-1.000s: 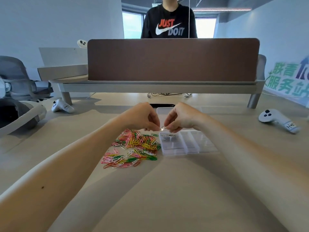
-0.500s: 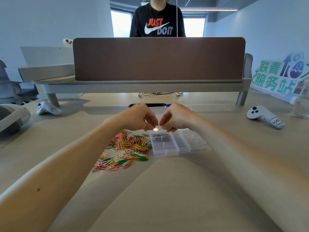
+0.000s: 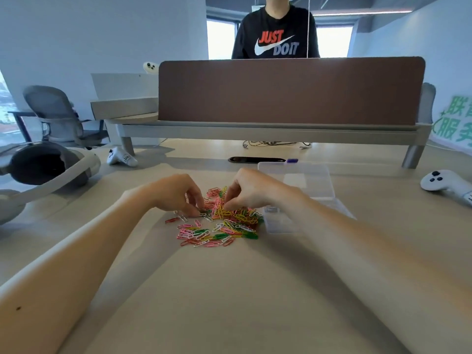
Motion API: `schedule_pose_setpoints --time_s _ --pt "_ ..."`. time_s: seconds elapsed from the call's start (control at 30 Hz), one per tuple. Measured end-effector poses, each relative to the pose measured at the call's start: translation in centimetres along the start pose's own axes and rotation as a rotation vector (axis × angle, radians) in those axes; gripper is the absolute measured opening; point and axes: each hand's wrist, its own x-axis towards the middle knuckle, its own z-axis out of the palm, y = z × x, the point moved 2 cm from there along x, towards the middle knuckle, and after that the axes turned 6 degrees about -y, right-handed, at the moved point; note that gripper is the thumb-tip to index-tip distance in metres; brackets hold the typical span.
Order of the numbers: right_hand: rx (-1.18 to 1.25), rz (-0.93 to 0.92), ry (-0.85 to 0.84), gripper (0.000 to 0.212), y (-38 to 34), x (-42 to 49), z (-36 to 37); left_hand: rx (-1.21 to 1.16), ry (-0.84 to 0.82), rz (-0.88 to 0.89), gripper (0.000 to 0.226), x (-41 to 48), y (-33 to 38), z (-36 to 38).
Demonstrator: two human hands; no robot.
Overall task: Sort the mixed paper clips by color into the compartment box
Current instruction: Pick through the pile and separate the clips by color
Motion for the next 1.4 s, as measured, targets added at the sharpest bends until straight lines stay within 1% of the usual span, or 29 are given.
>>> schedule_pose_setpoints --time_s 0.2,0.37,0.5,0.57,0.67,0.73,1.0,1.17,1.27,1.33,1.4 --pt "-0.091 -0.014 -0.007 0.027 -1.4 1.8 1.5 -0.016 0.066 -0.035 0.009 -0.9 -1.1 0.4" --pt "-0.108 -0.024 -0.014 0.015 -1.3 2.4 2.3 -0.022 0.133 -0.081 0.008 -1.1 -2.1 0.4" --pt "-0.094 -0.033 0.037 0.017 -1.6 2.4 2.4 -0.062 0.191 -0.075 0.013 -2.3 -2.3 -0.6" --pt "-0.089 -0.055 0.05 0.02 -2.0 2.3 2.5 -0.083 0.15 -0.084 0.014 -2.7 -2.6 -0.9" --pt "-0.087 -0.074 0.042 0.018 -2.6 2.4 3.1 -0.088 0.035 -0.082 0.016 -3.0 -2.9 -0.5" --pt "-0.086 -0.068 0.036 0.018 -2.9 2.6 3.6 -0.081 0.01 -0.074 0.016 -2.9 -3.0 -0.1" --pt "-0.104 -0.062 0.04 0.012 -3.6 3.3 4.1 0.007 0.003 -0.086 0.011 -2.4 -2.9 0.2" --pt "-0.122 -0.064 0.021 0.001 -3.9 3.1 4.2 -0.032 0.02 -0.059 0.018 -2.4 -3.2 0.4" --pt "-0.101 -0.071 0.041 0.005 -4.0 2.8 4.1 -0.012 0.023 -0.074 0.011 -2.4 -3.1 0.5" --pt "-0.089 -0.071 0.037 0.015 -4.1 2.7 4.2 0.002 0.021 -0.089 0.01 -2.4 -3.1 0.5" --pt "-0.09 -0.073 0.032 0.017 -4.1 2.7 4.3 0.006 0.017 -0.106 0.009 -2.4 -3.1 0.6"
